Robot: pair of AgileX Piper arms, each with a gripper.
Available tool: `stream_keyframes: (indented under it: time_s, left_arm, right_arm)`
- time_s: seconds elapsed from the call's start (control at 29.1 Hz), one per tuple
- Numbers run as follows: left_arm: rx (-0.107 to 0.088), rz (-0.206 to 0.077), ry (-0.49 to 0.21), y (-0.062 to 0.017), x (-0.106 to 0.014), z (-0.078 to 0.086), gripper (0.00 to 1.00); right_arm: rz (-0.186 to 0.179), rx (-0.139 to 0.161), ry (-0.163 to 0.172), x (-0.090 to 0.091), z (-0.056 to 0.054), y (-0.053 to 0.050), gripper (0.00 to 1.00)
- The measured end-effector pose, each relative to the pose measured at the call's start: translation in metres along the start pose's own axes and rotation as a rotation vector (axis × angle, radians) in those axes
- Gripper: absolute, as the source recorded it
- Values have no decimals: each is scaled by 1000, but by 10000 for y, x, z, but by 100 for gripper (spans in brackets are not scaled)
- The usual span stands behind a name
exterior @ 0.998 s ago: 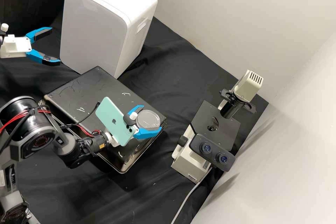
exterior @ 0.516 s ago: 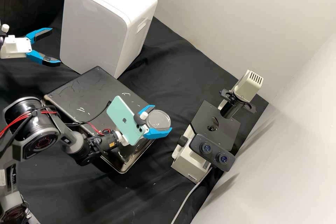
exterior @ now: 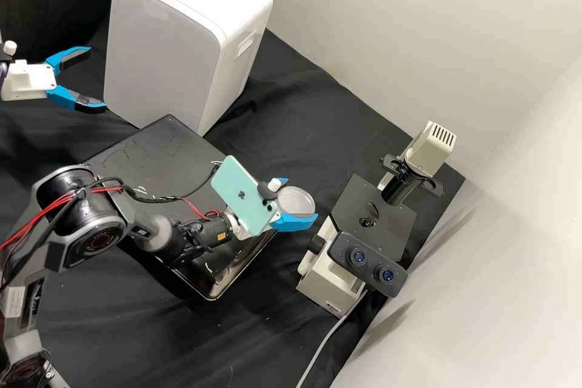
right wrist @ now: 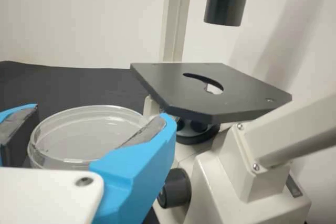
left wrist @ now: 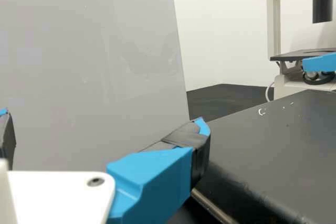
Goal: Place the petri dish on the microscope
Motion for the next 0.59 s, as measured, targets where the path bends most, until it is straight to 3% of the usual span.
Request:
stream_keyframes:
  time_s: [0.14, 0.21, 0.41, 0.59]
  left_arm:
    - [0, -4, 6, -9, 8, -4, 100]
    - [-4, -3, 10, -9, 9, -1, 100]
    - [-2, 3, 8, 4, 25, 6, 100]
    - [2, -7, 9, -22, 31, 2, 100]
  right_arm:
    - [8, 9, -12, 79, -14, 28, 0]
    - [13, 0, -11, 117, -37, 54, 0]
    - [42, -3, -23, 203, -18, 191, 0]
    - [66, -1, -31, 248, 5, 292, 0]
